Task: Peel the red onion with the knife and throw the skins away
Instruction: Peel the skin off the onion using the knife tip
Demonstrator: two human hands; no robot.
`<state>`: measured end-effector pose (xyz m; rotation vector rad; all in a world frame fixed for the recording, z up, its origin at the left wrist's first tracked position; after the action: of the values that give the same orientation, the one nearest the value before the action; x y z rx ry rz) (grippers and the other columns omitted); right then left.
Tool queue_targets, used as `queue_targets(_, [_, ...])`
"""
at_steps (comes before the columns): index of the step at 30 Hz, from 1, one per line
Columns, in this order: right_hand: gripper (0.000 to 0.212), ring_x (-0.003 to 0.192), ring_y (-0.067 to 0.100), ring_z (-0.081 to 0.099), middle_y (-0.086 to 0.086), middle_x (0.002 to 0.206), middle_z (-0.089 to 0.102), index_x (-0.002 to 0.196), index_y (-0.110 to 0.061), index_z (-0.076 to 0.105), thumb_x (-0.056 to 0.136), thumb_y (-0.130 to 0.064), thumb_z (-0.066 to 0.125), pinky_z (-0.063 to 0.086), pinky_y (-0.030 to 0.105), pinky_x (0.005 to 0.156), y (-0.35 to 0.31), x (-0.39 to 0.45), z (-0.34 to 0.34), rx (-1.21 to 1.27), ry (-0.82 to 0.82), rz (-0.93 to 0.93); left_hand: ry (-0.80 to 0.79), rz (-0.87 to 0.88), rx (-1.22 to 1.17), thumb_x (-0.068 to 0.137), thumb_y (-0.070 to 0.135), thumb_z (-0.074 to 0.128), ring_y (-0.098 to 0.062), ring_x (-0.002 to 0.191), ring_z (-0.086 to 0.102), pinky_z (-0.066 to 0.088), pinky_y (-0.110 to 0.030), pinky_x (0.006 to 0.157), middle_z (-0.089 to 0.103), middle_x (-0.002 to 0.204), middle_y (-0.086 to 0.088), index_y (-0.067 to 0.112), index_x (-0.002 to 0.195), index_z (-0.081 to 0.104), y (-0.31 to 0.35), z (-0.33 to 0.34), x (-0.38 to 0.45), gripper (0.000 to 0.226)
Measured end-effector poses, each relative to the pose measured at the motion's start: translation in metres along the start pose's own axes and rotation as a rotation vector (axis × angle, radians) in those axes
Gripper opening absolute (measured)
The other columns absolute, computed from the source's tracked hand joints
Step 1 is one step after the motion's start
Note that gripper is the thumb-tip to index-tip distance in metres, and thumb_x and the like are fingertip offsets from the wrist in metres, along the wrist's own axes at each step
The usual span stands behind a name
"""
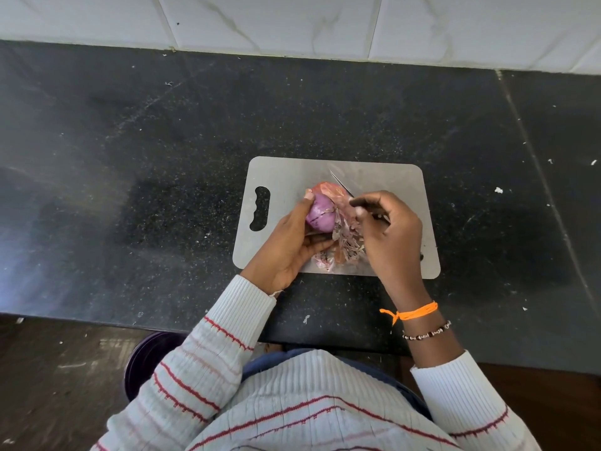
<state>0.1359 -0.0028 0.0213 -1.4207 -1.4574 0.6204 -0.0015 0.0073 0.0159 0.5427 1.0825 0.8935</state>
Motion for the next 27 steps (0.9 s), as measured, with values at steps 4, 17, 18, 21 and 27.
queue_targets(4, [0.018, 0.085, 0.009, 0.065, 0.005, 0.093, 0.067, 0.096, -0.01, 0.067, 0.078, -0.01, 0.072, 0.054, 0.017, 0.072, -0.012, -0.004, 0.007, 0.045, -0.071, -0.069, 0.004, 0.019, 0.01, 0.097, 0.039, 0.039, -0.014, 0.082, 0.066, 0.057, -0.022, 0.072, 0.067, 0.1, -0.016, 0.005, 0.116, 0.056, 0.0, 0.0, -0.001, 0.043])
queue_targets(17, [0.008, 0.081, 0.004, 0.058, 0.005, 0.091, 0.066, 0.093, -0.009, 0.064, 0.087, -0.007, 0.06, 0.046, 0.01, 0.075, -0.001, -0.002, 0.007, -0.023, -0.044, -0.006, -0.01, 0.046, 0.083, 0.096, 0.04, 0.041, -0.01, 0.072, 0.067, 0.056, -0.02, 0.067, 0.07, 0.086, -0.007, 0.008, 0.113, 0.06, 0.0, -0.002, -0.003, 0.041])
queue_targets(18, [0.009, 0.084, 0.004, 0.061, 0.004, 0.092, 0.067, 0.094, -0.01, 0.066, 0.086, -0.008, 0.062, 0.048, 0.012, 0.076, -0.003, -0.003, 0.007, 0.023, -0.069, 0.001, -0.006, 0.039, 0.076, 0.096, 0.04, 0.041, -0.01, 0.072, 0.067, 0.057, -0.02, 0.067, 0.069, 0.086, -0.008, 0.006, 0.113, 0.06, 0.0, -0.002, -0.003, 0.042])
queue_targets(21, [0.017, 0.087, 0.008, 0.066, 0.004, 0.092, 0.069, 0.095, -0.011, 0.069, 0.078, -0.009, 0.072, 0.053, 0.017, 0.077, -0.007, -0.005, 0.008, 0.082, -0.089, 0.018, -0.009, 0.029, 0.075, 0.095, 0.039, 0.044, -0.012, 0.078, 0.068, 0.057, -0.02, 0.068, 0.069, 0.092, -0.011, 0.003, 0.113, 0.06, 0.0, -0.003, -0.003, 0.043])
queue_targets(27, [0.016, 0.082, 0.002, 0.066, -0.002, 0.086, 0.069, 0.092, -0.009, 0.071, 0.079, 0.0, 0.068, 0.052, 0.012, 0.073, -0.009, -0.005, 0.006, 0.031, -0.037, 0.008, -0.052, 0.032, 0.055, 0.094, 0.03, 0.046, -0.008, 0.074, 0.068, 0.056, -0.019, 0.064, 0.068, 0.09, -0.006, 0.005, 0.108, 0.06, 0.002, -0.001, -0.007, 0.032])
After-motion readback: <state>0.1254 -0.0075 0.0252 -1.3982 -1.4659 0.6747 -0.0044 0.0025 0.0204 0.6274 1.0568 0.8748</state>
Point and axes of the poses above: each hand's wrist, its own x-axis towards the middle knuckle, its own z-axis out of the palm, y = z × x, the point moved 1 cm from there along x, towards the middle knuckle
